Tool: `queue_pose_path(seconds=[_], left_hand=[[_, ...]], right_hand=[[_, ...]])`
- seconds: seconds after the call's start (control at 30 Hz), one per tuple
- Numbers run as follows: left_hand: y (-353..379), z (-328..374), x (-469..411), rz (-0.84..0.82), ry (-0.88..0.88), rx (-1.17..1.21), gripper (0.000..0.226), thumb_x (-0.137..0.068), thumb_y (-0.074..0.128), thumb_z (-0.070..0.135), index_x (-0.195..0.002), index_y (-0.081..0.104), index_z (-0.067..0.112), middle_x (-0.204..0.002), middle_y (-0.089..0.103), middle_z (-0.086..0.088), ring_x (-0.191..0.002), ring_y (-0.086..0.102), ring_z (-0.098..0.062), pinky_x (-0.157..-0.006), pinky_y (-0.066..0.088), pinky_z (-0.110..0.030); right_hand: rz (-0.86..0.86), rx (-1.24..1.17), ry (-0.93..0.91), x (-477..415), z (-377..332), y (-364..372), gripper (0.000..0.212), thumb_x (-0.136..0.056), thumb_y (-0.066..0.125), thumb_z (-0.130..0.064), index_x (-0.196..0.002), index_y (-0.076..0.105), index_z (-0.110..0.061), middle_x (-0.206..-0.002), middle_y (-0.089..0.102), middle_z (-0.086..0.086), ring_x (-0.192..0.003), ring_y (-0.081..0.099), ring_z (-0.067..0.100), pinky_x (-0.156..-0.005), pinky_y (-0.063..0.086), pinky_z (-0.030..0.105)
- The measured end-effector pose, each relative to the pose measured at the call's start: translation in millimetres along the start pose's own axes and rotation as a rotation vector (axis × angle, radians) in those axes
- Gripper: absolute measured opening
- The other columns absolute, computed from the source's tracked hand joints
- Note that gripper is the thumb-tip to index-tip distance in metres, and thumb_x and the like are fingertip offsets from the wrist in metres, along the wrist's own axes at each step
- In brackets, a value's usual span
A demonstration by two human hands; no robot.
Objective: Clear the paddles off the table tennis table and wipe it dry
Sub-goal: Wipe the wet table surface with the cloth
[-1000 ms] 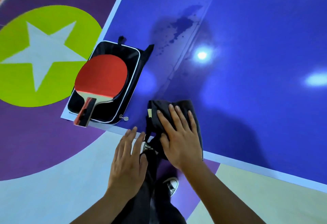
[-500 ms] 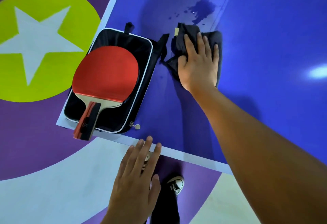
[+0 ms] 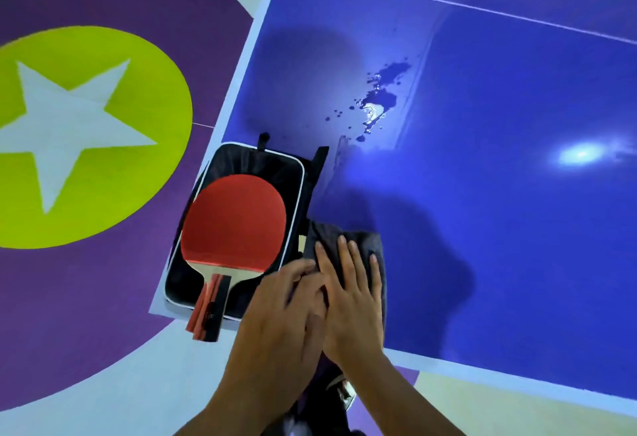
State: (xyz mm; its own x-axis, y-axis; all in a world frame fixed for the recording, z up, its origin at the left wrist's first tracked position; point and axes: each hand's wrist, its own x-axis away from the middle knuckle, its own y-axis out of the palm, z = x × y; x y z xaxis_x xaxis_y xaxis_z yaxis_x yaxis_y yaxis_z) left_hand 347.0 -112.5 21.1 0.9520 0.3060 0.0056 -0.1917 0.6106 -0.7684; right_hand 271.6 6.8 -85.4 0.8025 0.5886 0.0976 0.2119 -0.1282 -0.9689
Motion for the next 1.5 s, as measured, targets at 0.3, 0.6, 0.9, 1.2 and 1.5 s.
queue_pose_path(seconds=[0.3,0.6,0.9,1.2,1.5], left_hand=[[-59.3,-71.2,-118.3,-0.038,-0.184,-0.397,0.046,-0.087,0.040,0.038,-0.124,0.065,0.026,-0.137,0.053,-0.007,-0.121,0.049,-0.032,-0.102,0.037,-0.048],[-48.9,-113.9,-139.3,-0.183,-0.459,-0.319,0.071,-0.080,0.034,0.067,-0.146,0.044,0.045,-0.159,0.030,0.003,-0.144,0.031,-0.024,-0.112,0.031,-0.048],[-38.9,-120.3,-140.4,-0.074,-0.436,-0.321,0.052,-0.083,0.042,0.062,-0.129,0.061,0.045,-0.142,0.048,0.004,-0.126,0.045,-0.027,-0.101,0.038,-0.051],[-38.1,-125.9,-141.0,-0.066,-0.384,-0.377,0.046,-0.089,0.043,0.052,-0.129,0.063,0.041,-0.138,0.052,0.000,-0.122,0.048,-0.027,-0.096,0.041,-0.049],[-40.2,-128.6,-154.9,0.031,-0.351,-0.420,0.045,-0.087,0.043,0.047,-0.118,0.069,0.029,-0.122,0.056,-0.001,-0.109,0.054,-0.031,-0.092,0.040,-0.050]], right_hand=[[0.154,-0.013,0.285,-137.3,67.0,-35.6,0.067,-0.092,0.036,-0.040,-0.158,0.033,-0.031,-0.167,0.027,0.004,-0.155,0.019,0.020,-0.127,0.010,0.047],[0.200,-0.021,0.524,-255.9,106.5,-48.5,0.065,-0.100,0.026,-0.043,-0.163,0.016,-0.028,-0.171,0.010,0.009,-0.158,0.002,0.023,-0.126,-0.003,0.053],[0.189,-0.024,0.305,-304.7,50.9,-39.6,0.066,-0.102,0.034,-0.037,-0.163,0.017,-0.021,-0.169,0.010,0.017,-0.158,0.004,0.031,-0.126,-0.002,0.056],[-0.025,0.028,-0.463,-361.1,-104.6,-6.1,0.063,-0.101,0.037,-0.044,-0.161,0.025,-0.031,-0.171,0.011,0.009,-0.158,0.004,0.024,-0.125,-0.004,0.052],[0.006,-0.097,-0.373,-364.2,-88.4,-12.5,0.056,-0.103,0.038,-0.038,-0.159,0.031,-0.034,-0.170,0.019,0.000,-0.157,0.010,0.015,-0.127,-0.004,0.042]])
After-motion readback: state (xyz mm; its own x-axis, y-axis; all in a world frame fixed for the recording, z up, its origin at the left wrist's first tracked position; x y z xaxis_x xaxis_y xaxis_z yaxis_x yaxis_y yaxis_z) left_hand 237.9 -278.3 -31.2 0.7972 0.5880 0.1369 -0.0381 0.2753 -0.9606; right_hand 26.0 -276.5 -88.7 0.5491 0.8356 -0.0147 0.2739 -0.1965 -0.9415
